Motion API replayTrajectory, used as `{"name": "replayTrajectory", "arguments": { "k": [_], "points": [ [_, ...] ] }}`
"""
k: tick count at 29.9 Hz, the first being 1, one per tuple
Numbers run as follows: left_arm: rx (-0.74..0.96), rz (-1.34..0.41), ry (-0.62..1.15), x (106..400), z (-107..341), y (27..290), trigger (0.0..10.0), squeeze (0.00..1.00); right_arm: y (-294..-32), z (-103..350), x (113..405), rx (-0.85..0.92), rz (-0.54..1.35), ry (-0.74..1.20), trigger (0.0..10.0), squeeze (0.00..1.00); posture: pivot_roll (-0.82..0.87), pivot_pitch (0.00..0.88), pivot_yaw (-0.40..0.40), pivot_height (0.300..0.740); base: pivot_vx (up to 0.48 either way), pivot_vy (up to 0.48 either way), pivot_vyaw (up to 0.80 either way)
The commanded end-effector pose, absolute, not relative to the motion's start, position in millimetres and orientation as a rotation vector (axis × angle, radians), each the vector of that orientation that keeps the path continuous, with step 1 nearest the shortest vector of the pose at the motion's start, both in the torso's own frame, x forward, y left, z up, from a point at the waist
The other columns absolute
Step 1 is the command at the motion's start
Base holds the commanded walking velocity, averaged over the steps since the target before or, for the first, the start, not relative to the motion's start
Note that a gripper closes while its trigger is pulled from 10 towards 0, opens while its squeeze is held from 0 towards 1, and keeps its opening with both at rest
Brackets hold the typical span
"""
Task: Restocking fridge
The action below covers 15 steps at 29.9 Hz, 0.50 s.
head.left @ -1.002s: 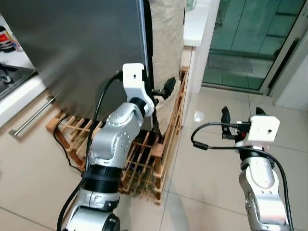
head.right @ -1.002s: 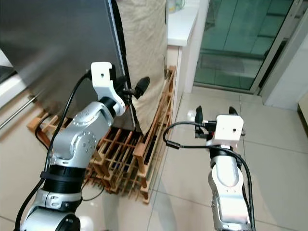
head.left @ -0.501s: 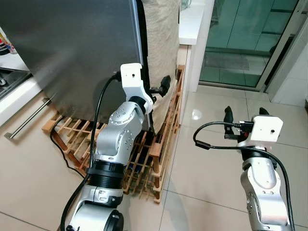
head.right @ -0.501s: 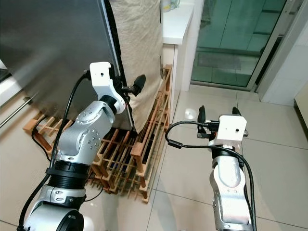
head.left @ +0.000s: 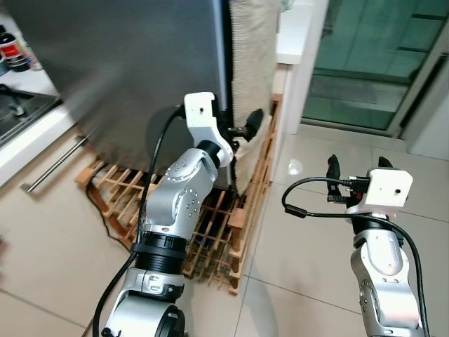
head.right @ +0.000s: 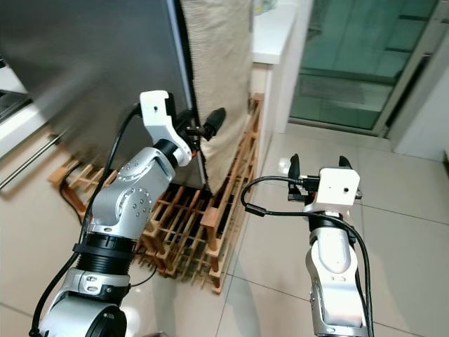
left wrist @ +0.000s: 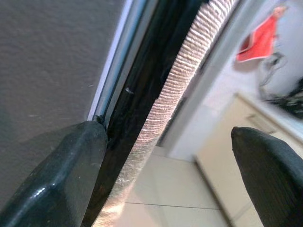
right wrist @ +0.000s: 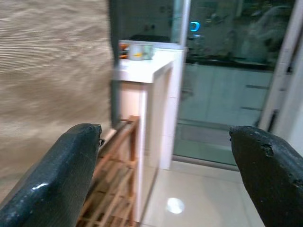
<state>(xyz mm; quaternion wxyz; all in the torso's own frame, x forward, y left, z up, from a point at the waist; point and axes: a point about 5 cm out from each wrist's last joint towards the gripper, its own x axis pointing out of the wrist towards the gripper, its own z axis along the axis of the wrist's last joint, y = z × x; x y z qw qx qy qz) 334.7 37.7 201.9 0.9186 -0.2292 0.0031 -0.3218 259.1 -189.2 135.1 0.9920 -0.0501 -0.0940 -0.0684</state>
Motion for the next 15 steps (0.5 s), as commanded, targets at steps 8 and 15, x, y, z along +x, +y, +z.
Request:
{"name": "replayTrajectory", "arguments": {
  "k": [8,15],
  "points": [
    [-0.661,-1.270,-0.194,279,262,-34,10.0,0.00,-190,137,261,-0.107,-0.138,-0.198,10.0,0.00,-0.15,0.000,0.089,0.740,0.000,0.000,0.00],
    [-0.628,-1.169,-0.191,293,257,-17,10.0,0.00,-191,137,262,-0.110,-0.142,-0.195,10.0,0.00,-0.15,0.000,0.093,0.740,0.000,0.000,0.00]
  ]
}}
